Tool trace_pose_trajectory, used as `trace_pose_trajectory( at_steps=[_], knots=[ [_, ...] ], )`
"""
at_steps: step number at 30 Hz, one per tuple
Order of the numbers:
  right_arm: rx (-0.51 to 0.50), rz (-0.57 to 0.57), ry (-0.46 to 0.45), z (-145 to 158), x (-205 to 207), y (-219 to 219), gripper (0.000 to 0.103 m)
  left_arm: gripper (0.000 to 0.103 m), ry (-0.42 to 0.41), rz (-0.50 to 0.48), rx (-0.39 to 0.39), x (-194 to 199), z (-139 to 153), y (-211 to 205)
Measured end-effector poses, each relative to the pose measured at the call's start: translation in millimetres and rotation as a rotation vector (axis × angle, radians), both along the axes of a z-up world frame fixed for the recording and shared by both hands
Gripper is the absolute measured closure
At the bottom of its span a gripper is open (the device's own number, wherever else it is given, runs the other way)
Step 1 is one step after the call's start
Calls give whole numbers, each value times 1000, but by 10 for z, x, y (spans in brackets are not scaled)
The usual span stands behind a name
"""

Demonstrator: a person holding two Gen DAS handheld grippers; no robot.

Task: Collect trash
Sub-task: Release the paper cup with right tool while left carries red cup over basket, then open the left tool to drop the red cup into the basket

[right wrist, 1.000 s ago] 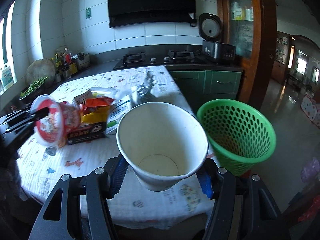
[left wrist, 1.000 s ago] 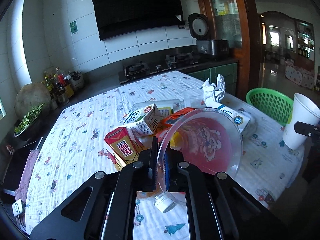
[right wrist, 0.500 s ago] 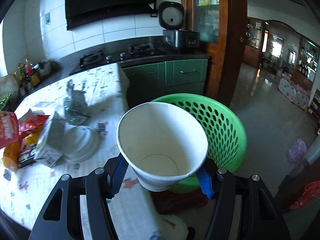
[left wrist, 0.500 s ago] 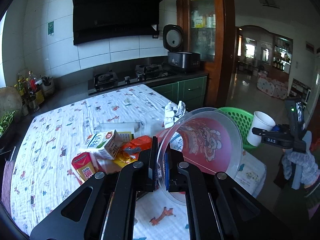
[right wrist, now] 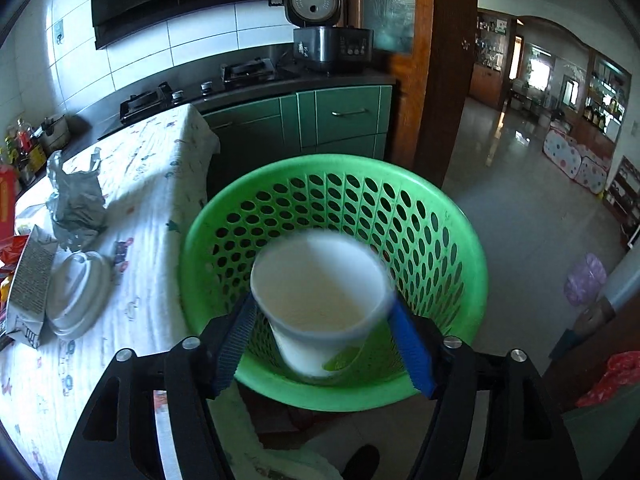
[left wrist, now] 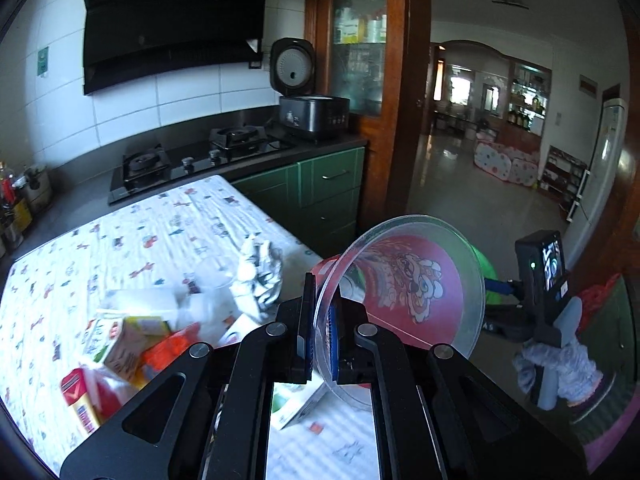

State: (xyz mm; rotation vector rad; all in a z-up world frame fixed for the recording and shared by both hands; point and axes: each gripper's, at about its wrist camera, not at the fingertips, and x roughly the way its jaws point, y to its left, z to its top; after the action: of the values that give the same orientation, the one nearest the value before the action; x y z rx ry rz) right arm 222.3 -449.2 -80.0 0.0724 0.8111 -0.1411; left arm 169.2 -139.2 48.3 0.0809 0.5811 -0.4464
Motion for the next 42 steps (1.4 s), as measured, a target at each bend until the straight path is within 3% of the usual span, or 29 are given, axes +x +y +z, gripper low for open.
trace_pose_trajectory(
  at_steps=[6, 13, 19, 28, 31, 35, 42],
  knots=[
    [-23, -8, -10, -11, -24, -88, 33, 98, 51, -64, -3, 287, -114, -433],
    [-61, -29, -58, 112, -341, -218, 28, 98, 105, -142, 16, 619, -316, -1044],
    [-68, -50, -78, 190, -598, -346, 27, 98, 148, -179, 71, 800, -524, -1501],
    [-64, -74, -103, 229, -918, -439, 24, 93, 267, -208, 107, 984, -882, -1784],
    [-61, -79, -100, 208, -968, -433, 24, 86, 278, -216, 119, 989, -939, -1814],
    [-47, -83, -101, 206, -1014, -411, 24, 54, 237, -206, 108, 929, -899, -1777],
    [-39, -62, -126, 342, -1113, -221, 24, 52, 207, -191, 99, 711, -688, -1508]
  ],
)
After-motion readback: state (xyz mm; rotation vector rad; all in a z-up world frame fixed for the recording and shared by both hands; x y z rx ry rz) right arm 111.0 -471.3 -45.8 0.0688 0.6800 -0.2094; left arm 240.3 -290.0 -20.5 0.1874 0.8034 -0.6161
